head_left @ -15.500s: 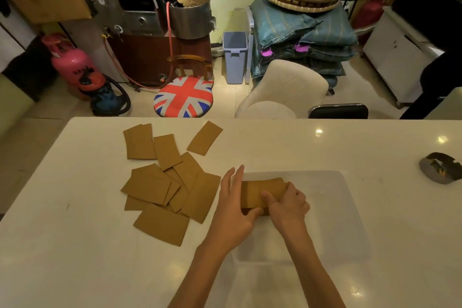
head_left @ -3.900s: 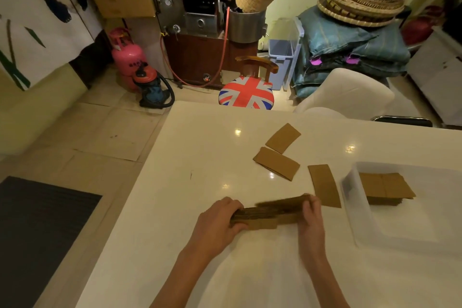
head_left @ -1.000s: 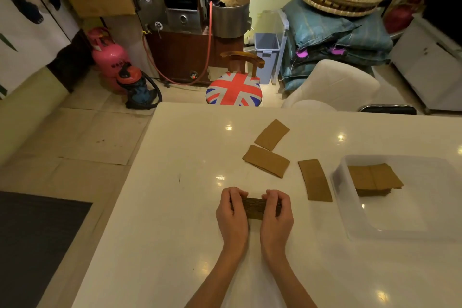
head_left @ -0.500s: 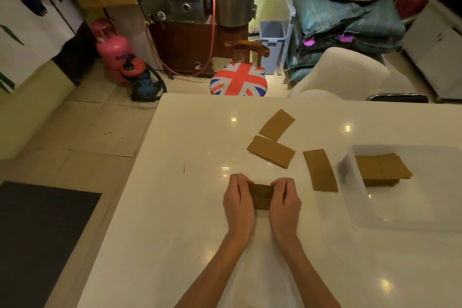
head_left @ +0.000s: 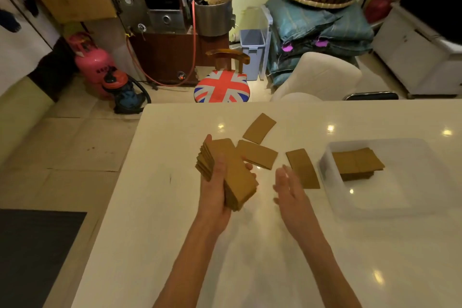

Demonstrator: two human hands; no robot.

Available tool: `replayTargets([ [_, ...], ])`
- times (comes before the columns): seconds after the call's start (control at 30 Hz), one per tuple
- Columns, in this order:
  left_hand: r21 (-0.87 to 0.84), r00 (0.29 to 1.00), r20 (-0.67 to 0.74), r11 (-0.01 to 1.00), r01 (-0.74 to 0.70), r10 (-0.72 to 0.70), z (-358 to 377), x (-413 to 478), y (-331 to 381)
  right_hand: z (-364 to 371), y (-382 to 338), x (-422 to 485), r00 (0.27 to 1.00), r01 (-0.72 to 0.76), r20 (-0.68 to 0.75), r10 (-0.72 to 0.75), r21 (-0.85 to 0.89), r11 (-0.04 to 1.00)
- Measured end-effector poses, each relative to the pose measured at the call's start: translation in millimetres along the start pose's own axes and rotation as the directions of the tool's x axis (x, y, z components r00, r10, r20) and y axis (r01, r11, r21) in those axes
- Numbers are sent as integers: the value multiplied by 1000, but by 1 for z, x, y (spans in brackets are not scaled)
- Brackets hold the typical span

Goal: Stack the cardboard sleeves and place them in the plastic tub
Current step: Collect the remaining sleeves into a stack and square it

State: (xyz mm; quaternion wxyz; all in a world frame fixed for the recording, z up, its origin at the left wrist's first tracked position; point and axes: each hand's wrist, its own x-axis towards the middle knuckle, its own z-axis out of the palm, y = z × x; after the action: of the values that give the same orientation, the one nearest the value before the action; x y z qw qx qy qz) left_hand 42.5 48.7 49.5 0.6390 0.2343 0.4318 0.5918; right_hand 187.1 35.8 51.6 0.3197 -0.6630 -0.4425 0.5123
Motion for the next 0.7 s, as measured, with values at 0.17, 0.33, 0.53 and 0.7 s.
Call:
replayTargets([
  [0.17,176,909,232,934,311,-346,13,-2,5,-36,-38,-20,795,606,466,-389,-570,555],
  [0.33,271,838,284,878,395,-465,48,-11,-11,-58,-38,-25,723,691,519,-456,-563,453],
  [0.53,354,855,233,860,369,-463,73,-25,-22,-87,-24,-28,666,745,600,-443,-512,427],
  [0.7,240,899,311,941,240,-308,110,-27,-31,-115,-24,-24,628,774,566,-533,-527,351],
])
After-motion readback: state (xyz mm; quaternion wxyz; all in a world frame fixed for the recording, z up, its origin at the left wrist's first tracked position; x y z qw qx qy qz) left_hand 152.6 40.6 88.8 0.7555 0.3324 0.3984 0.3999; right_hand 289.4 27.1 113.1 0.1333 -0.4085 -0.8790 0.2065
